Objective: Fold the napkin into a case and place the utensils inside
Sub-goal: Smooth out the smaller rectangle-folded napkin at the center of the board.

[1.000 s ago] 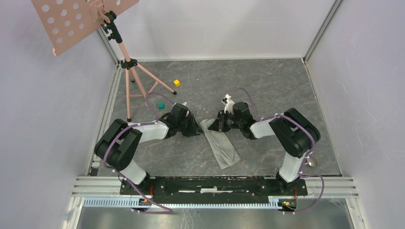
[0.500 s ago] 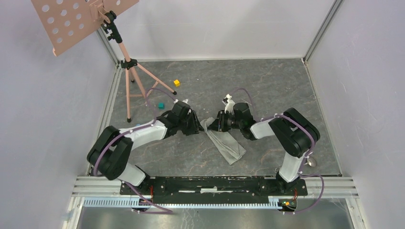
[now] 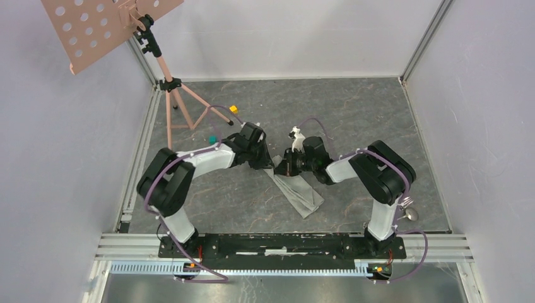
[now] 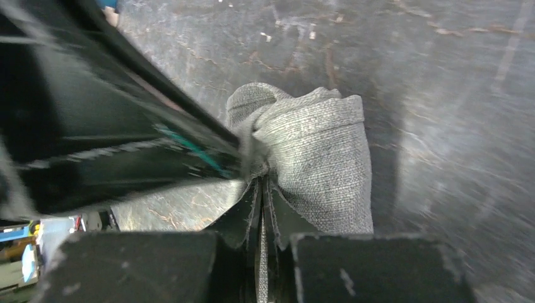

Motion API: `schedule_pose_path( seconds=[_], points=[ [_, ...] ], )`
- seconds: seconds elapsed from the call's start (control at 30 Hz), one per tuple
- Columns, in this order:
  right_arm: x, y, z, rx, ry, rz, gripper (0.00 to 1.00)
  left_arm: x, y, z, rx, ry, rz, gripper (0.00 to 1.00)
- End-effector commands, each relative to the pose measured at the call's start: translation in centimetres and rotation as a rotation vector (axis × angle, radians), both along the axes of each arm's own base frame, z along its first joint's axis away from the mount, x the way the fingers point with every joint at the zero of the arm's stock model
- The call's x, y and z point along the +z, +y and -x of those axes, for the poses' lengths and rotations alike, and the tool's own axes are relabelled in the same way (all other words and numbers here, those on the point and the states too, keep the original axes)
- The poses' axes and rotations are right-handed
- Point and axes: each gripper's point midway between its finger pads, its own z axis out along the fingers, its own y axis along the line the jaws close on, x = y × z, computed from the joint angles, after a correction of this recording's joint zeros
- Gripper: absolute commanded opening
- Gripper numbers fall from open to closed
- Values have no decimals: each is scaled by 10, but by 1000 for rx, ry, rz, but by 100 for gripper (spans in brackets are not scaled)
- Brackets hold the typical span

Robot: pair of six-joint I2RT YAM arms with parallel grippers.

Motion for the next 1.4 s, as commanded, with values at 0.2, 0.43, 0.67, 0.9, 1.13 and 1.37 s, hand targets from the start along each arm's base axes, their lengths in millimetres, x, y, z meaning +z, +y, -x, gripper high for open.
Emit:
schedule_pose_path(
  seconds=[0.2, 0.43, 0.67, 0.9, 1.13, 1.37],
  points=[
    [11, -13, 9, 3, -31, -8, 11, 6, -25, -2, -117, -49, 32, 24],
    [31, -28, -2, -5, -103, 46, 29, 47, 12, 2, -60, -112, 67, 46],
    [29, -27, -24, -13, -140, 115, 27, 20, 26, 6, -34, -19, 80, 43],
    [10, 4, -1, 44, -92, 108, 18, -17, 1, 14, -65, 60, 91, 39],
    [31, -1, -3, 47, -158, 166, 22, -13, -4, 2, -95, 13, 60, 44],
    [55, -43, 15, 127, -299, 426, 53, 8, 12, 34, -65, 67, 81, 63]
  ],
)
